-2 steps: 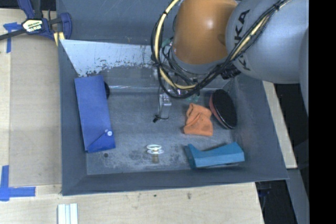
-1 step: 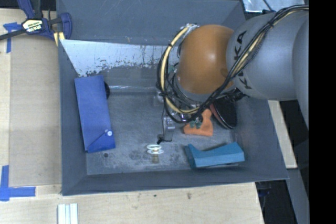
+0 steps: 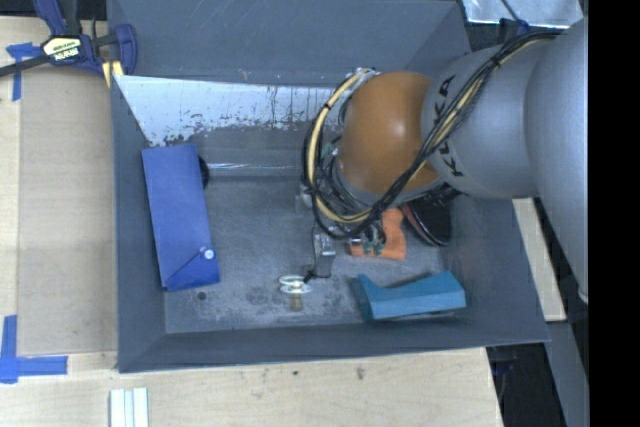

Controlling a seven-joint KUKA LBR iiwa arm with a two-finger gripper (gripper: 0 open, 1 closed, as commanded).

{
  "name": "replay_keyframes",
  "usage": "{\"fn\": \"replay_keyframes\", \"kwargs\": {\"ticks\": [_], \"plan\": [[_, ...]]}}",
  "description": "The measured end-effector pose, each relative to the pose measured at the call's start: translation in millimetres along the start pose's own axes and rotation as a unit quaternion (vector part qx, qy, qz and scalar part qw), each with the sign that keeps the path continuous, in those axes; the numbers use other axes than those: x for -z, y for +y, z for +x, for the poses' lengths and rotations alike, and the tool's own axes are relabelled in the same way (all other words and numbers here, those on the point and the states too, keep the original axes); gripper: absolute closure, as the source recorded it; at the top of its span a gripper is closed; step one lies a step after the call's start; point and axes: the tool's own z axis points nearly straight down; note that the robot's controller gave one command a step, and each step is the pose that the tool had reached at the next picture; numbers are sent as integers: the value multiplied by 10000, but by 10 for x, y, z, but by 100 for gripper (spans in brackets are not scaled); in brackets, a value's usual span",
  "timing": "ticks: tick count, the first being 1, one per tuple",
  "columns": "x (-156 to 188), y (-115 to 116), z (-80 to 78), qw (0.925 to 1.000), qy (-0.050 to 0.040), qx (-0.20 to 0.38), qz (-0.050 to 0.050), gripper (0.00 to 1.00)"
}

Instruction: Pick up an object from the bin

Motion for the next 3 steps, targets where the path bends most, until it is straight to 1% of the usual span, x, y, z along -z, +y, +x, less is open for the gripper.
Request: {"fn": "replay_keyframes", "kwargs": {"ticks": [1, 2, 3], "plan": [[269, -173, -17, 9996, 69, 291, 1, 0], [706, -444, -453, 9993, 8, 362, 0, 0], [770, -732, -535, 9997, -33, 257, 5, 0]]}}
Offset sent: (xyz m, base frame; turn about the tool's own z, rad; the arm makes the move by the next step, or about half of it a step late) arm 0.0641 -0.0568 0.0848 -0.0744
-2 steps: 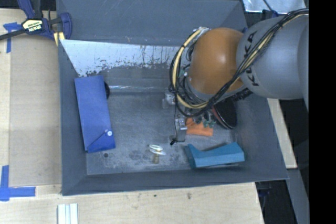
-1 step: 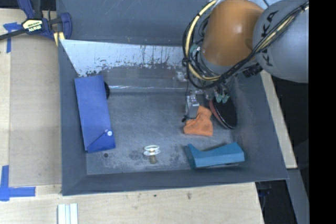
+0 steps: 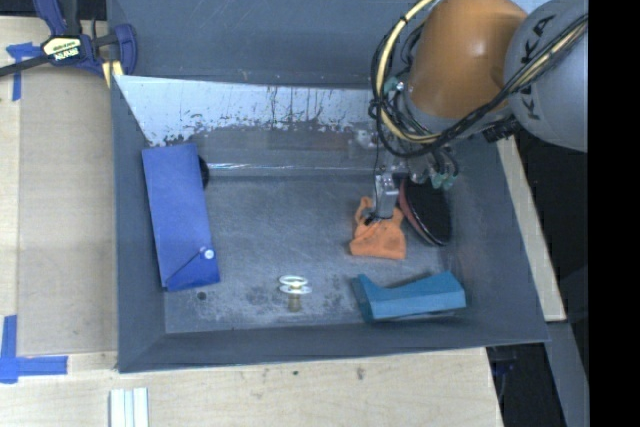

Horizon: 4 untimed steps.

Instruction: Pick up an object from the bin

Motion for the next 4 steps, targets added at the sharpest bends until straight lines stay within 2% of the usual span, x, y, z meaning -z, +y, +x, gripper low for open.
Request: {"fn": "replay_keyframes", "kwargs": {"ticks": [1, 2, 3, 4], "plan": [[-507, -341, 180, 9997, 11, -263, 2, 0], [-571, -307, 376, 9988, 54, -489, -3, 100], [-578, -309, 380, 9988, 60, -494, -4, 100], [667, 76, 433, 9973, 46, -732, -1, 100]]}}
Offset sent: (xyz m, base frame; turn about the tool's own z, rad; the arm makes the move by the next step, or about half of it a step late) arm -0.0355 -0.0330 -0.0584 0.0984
